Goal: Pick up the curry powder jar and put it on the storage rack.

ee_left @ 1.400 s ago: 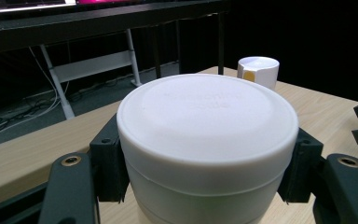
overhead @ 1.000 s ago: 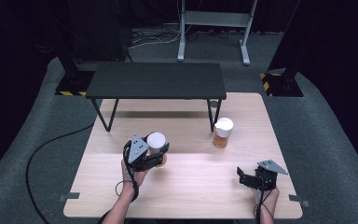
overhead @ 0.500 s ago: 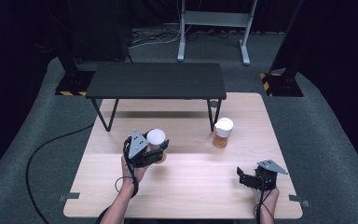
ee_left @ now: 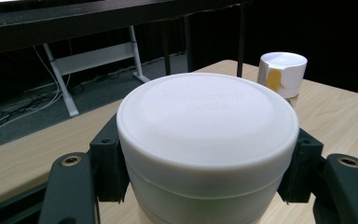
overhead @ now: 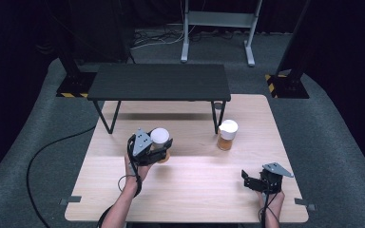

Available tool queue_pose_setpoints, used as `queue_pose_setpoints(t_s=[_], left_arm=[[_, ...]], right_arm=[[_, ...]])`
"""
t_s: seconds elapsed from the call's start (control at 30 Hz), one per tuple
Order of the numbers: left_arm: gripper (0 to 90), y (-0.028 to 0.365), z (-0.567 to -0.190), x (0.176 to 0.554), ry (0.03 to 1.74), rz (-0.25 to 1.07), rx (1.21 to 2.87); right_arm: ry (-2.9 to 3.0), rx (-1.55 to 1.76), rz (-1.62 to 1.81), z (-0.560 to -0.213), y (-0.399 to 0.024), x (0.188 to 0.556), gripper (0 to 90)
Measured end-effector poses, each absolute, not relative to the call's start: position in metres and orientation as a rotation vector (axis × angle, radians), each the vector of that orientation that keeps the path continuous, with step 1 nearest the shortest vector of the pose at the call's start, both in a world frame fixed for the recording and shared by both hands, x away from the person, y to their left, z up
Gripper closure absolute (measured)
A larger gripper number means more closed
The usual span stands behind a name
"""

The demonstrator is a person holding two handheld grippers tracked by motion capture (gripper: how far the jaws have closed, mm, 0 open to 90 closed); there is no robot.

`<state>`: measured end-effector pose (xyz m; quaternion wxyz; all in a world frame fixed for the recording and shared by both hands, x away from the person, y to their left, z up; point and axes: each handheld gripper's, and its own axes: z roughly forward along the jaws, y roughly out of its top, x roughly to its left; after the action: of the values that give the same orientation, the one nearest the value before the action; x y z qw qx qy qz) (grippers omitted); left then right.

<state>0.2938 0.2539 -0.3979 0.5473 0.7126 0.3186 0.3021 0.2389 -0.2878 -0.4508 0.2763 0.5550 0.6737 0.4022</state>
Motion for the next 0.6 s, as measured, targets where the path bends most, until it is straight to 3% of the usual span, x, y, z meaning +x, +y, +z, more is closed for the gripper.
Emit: queue_pose_setpoints(t_s=[0.6], left_arm=[[33.3, 0.257, -0.393, 0.309, 0.768, 0.703, 1.688]], right_arm=[[1.806, 1.492, 1.079, -0.451, -0.288, 0.239, 2.1]])
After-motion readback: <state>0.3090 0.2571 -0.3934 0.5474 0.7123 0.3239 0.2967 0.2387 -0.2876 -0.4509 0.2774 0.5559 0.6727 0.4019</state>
